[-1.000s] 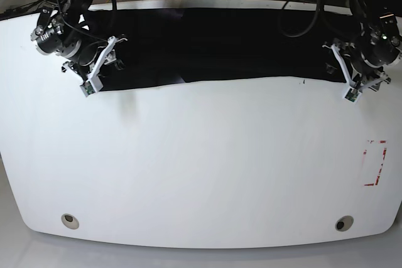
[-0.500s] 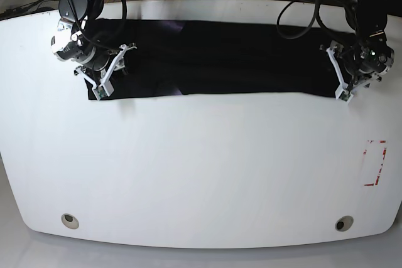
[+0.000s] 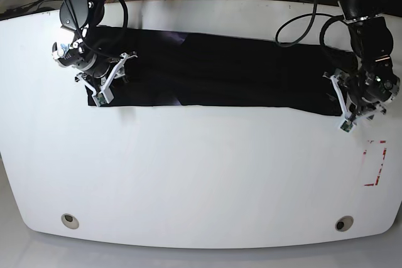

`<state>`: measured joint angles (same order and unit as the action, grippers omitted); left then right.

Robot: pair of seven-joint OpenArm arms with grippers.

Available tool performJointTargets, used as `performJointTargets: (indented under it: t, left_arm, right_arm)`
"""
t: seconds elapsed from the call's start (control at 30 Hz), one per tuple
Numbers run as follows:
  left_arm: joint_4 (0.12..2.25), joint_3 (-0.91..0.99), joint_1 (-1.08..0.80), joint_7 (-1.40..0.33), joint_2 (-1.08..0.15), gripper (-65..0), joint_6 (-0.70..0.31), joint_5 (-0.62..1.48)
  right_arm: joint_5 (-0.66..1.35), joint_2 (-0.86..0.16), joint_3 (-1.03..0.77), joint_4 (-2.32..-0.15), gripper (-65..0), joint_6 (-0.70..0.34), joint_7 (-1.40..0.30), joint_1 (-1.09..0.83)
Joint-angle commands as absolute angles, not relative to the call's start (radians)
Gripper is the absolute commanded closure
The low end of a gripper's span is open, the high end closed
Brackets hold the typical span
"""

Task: Fold the T-shirt properly
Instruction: 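Regrasp the folded strip's end with the left gripper and straighten it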

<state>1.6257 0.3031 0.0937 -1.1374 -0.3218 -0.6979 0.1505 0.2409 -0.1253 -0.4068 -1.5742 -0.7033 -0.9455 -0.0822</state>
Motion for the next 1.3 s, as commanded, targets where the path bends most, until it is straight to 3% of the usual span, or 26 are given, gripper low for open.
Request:
performJointTargets:
  t: [0.0, 0.37, 0.8, 0.87, 1.03, 1.1, 1.27]
  left_arm:
    - [1.653, 0.311, 0.133, -1.138, -0.337, -36.3, -0.698, 0.145]
    - [1.339, 0.377, 0.302, -1.064, -0.335, -42.2, -0.698, 0.148]
    - [1.087, 0.298, 0.352, -0.917, -0.338, -41.4, -0.698, 0.143]
    - [1.070, 0.297, 0.352, -0.912, -0.340, -36.8, -0.698, 0.143]
    - [1.095, 0.297, 0.352, -0.912, -0.337, -7.8, -0.698, 0.150]
    - [1.119, 0.297, 0.352, -0.912, -0.337, 0.0, -0.698, 0.148]
    - [1.257, 0.298, 0.315, -0.912, -0.335, 0.0, -0.698, 0.150]
  right_arm:
    - [0.220, -0.130, -0.407, -1.575, -20.6, -0.698, -0.972, -0.079]
    - [0.220, -0.130, -0.407, -1.570, -20.5, -0.698, -0.972, -0.073]
    - [0.222, -0.128, -0.407, -1.569, -20.5, -0.698, -0.970, -0.070]
    - [0.222, -0.128, -0.407, -1.569, -20.5, -0.698, -0.970, -0.070]
    - [0.220, -0.128, -0.407, -1.569, -20.5, -0.698, -0.970, -0.070]
    - [0.220, -0.128, -0.407, -1.569, -20.5, -0.698, -0.970, -0.070]
    - [0.223, -0.127, -0.407, -1.567, -20.5, -0.698, -0.970, -0.070]
